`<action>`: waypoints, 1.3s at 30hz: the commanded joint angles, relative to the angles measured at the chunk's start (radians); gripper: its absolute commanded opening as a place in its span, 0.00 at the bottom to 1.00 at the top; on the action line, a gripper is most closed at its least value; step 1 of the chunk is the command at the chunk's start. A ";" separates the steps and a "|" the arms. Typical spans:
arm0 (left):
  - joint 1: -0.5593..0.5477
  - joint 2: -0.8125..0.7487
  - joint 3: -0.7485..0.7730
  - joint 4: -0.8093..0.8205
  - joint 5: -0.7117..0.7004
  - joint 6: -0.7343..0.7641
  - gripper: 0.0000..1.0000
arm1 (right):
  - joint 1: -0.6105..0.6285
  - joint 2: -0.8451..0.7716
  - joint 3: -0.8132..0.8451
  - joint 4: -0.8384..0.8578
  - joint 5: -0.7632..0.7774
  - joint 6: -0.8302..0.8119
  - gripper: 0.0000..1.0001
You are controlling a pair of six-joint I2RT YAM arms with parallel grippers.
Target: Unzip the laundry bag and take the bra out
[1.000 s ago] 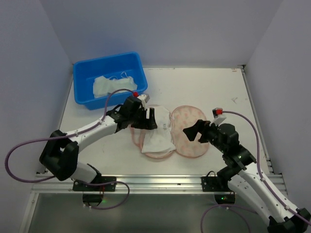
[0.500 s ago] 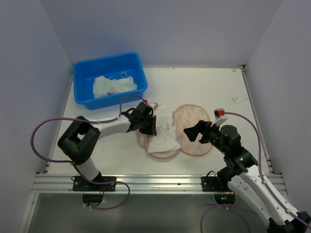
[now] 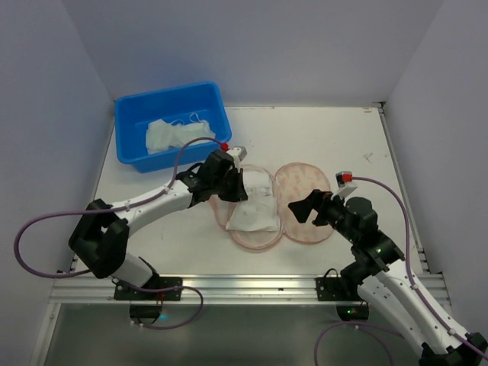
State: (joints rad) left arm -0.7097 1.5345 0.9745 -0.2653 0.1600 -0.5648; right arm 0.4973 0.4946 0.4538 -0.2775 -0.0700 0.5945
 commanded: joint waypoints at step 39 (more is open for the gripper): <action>0.658 0.272 0.452 0.471 -0.206 -0.180 0.00 | 0.000 0.016 0.020 -0.017 0.045 -0.028 0.95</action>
State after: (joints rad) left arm -0.0525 1.7653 1.4826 0.0154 -0.1196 -0.6968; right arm 0.4973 0.4885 0.4568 -0.3157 -0.0433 0.5827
